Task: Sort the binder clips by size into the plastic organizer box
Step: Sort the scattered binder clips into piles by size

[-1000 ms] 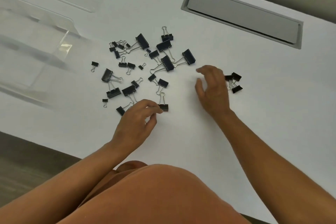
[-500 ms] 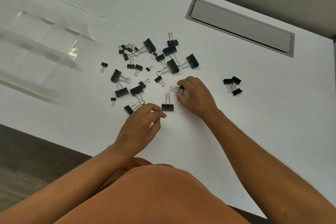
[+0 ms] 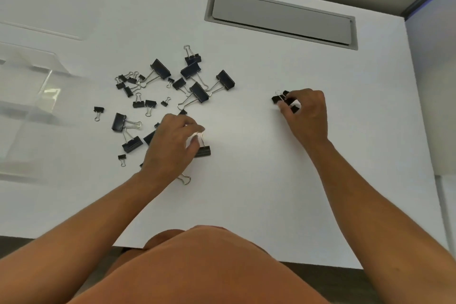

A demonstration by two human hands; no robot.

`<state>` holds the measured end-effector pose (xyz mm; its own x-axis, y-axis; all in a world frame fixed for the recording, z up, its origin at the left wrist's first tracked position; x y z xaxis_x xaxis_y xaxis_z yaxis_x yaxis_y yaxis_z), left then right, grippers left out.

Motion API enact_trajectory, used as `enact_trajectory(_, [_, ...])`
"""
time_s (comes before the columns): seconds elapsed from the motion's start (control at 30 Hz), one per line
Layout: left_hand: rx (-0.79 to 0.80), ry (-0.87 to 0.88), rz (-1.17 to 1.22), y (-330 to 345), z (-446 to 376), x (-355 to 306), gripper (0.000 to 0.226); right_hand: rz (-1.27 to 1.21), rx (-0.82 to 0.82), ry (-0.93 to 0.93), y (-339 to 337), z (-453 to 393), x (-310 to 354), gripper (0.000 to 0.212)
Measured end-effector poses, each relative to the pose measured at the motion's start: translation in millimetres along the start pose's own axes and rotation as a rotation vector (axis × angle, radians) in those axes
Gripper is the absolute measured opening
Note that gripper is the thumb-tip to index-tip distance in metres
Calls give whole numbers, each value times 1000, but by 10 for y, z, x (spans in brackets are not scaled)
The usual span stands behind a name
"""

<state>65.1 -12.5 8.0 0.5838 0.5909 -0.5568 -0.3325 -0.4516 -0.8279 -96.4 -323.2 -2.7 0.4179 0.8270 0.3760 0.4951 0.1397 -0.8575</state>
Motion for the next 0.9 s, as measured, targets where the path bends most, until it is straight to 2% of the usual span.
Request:
enact_trajectory(0.13, [-72, -103, -44, -65, -338, 115, 28, -27, -14, 33, 86, 25, -79, 32])
enact_trajectory(0.2, [-89, -187, -56, -118, -507, 192, 31, -62, -9, 39, 123, 69, -82, 42])
enact_trajectory(0.27, [-72, -238, -79, -134, -690, 269, 35, -100, 32, -3, 183, 78, -99, 53])
enact_trajectory(0.33, [-38, -253, -120, -123, -842, 352, 41, -109, 53, -68, 258, 84, -112, 53])
enact_trajectory(0.5, [22, -148, -235, -73, -1088, 383, 45, -60, 59, -104, 364, 96, -133, 38])
enact_trajectory(0.63, [118, -28, -317, -27, -1254, 319, 41, -86, 62, -102, 353, 101, -128, 43])
enact_trajectory(0.77, [104, -72, -305, -48, -1315, 345, 35, -313, -11, 61, 261, 132, -101, 59])
enact_trajectory(0.9, [93, -76, -291, -7, -1290, 302, 34, -475, -246, 302, 76, 217, -170, 57])
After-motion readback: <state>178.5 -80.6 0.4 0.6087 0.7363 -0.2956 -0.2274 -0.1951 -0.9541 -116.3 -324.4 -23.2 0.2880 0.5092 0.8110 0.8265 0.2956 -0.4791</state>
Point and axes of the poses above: each hand's wrist, its own z-axis away from the middle knuckle, its own y-axis out of the palm, x = y × z, the point moved 3 cm from there along -z, towards the middle knuckle, and after that the axes turned 12 degrees about -y, right-handed, at the moved point
